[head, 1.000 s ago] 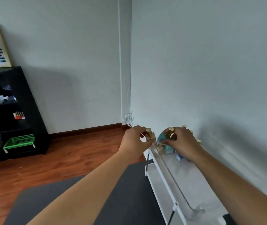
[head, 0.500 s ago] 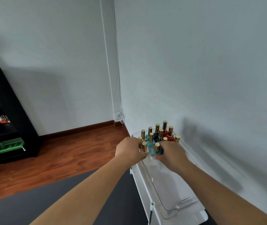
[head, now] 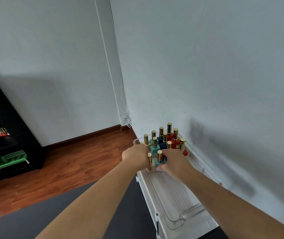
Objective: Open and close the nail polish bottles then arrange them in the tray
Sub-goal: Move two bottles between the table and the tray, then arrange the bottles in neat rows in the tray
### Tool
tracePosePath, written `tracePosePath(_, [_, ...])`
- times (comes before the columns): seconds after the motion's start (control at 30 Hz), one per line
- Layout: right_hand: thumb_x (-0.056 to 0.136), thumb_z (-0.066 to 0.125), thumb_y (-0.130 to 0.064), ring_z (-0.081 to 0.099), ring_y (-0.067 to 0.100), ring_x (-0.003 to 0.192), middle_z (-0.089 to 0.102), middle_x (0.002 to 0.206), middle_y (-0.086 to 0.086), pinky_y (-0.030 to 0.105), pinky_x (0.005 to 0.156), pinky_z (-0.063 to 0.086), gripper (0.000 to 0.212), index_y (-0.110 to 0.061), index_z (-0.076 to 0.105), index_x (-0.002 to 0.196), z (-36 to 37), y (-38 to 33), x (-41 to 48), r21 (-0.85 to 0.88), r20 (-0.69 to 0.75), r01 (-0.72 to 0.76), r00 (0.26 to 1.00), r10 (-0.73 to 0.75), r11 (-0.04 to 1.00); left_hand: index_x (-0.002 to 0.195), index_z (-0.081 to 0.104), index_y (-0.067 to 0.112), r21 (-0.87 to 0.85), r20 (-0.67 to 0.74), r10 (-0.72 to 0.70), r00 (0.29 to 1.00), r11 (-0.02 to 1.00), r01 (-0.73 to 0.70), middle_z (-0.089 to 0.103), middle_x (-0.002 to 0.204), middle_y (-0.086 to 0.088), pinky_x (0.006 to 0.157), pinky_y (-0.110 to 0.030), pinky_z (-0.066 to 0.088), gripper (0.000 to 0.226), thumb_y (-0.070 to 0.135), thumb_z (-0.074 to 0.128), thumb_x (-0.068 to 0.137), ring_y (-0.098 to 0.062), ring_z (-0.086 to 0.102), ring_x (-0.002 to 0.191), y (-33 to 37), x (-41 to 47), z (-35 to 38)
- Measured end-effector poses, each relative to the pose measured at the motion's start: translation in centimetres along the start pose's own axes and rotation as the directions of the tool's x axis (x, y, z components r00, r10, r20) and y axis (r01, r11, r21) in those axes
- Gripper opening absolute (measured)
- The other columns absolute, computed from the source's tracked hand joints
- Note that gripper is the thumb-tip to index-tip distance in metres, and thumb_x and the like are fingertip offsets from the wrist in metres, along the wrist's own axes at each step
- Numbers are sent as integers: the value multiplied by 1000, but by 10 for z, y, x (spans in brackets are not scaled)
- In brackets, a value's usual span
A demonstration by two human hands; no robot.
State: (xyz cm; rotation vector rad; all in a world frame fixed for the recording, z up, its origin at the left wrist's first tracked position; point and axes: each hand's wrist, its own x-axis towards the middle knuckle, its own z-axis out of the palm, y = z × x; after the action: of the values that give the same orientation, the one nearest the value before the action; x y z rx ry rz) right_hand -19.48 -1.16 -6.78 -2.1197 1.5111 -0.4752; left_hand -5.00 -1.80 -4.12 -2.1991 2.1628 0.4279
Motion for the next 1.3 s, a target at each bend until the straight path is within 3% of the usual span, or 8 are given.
tracePosePath(0.17, [78, 72, -22, 61, 13, 86, 68, 96, -2, 25, 78, 49, 23, -20, 62, 98, -2, 1, 1, 13, -67, -59, 996, 59, 998, 96, 68, 30, -147, -97, -13, 995, 989, -2, 66, 88, 7, 59, -26, 44, 33, 34, 80, 65, -16, 61, 78, -6, -1, 3])
tracePosePath(0.47, [83, 66, -16, 62, 18, 101, 67, 112, 2, 33, 90, 52, 34, -17, 55, 116, -2, -9, 1, -47, -107, -60, 993, 54, 997, 74, 59, 30, -207, -203, -46, 978, 978, 2, 65, 79, 6, 56, -26, 47, 15, 28, 72, 68, -17, 61, 72, -6, -7, 7])
tracePosePath(0.63, [82, 66, -17, 63, 21, 95, 69, 107, 6, 33, 83, 51, 28, -14, 63, 110, -33, -18, -7, -48, -229, 31, 973, -41, 998, 83, 69, 28, -262, -264, -54, 963, 965, -18, 66, 84, 12, 66, -28, 53, 21, 35, 81, 67, -11, 63, 78, -14, -11, -16])
tracePosePath(0.77, [81, 66, -22, 62, 22, 92, 70, 107, 1, 34, 83, 49, 21, -21, 67, 102, -77, -11, 6, -148, -329, 81, 936, -126, 986, 87, 69, 28, -272, -306, -14, 952, 959, -73, 66, 86, 14, 72, -31, 54, 21, 33, 79, 69, -8, 63, 82, -9, -2, -54])
tracePosePath(0.87, [82, 64, -22, 55, 13, 87, 67, 110, -4, 29, 75, 42, 21, -25, 66, 103, -99, 5, 26, -177, -274, 62, 955, -110, 982, 91, 68, 27, -192, -336, 43, 941, 975, -113, 67, 90, 12, 74, -32, 55, 18, 31, 74, 74, -11, 63, 86, 11, 11, -69])
tracePosePath(1.07, [82, 67, -30, 56, 15, 101, 62, 118, -4, 29, 81, 44, 31, -27, 62, 112, -102, 34, 57, -230, -59, 64, 995, -80, 971, 98, 66, 27, -77, -264, 125, 957, 986, -150, 67, 97, 8, 73, -31, 54, 23, 33, 72, 77, -15, 63, 90, 45, 38, -59])
tracePosePath(1.3, [80, 69, -24, 56, 9, 80, 69, 106, -4, 26, 68, 41, 25, -27, 66, 105, -96, 50, 70, -188, -40, 118, 991, -128, 975, 96, 66, 27, -71, -240, 130, 962, 986, -151, 68, 99, 7, 75, -32, 53, 21, 37, 71, 78, -16, 63, 91, 55, 52, -37])
